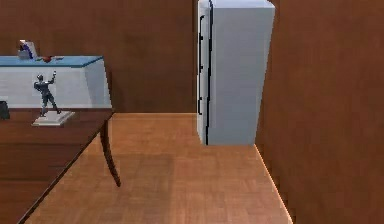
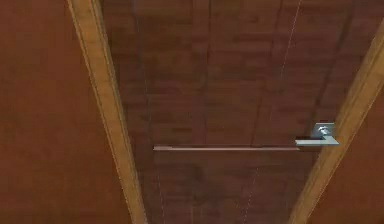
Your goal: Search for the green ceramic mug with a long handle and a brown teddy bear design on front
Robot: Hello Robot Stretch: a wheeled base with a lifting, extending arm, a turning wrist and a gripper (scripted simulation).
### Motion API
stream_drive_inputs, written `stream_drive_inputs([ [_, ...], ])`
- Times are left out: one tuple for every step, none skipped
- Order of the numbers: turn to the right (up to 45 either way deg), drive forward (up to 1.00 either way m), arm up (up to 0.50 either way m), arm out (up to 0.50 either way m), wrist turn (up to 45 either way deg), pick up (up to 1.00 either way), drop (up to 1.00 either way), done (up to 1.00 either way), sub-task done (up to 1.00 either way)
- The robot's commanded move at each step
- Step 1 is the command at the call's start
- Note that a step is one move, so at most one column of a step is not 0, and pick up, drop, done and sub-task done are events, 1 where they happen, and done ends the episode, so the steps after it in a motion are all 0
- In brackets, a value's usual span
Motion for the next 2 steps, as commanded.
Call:
stream_drive_inputs([
  [-45.0,0.0,0.0,0.0,0.0,0.0,0.0,0.0,0.0],
  [-18.0,0.0,0.0,0.0,0.0,0.0,0.0,0.0,0.0],
])
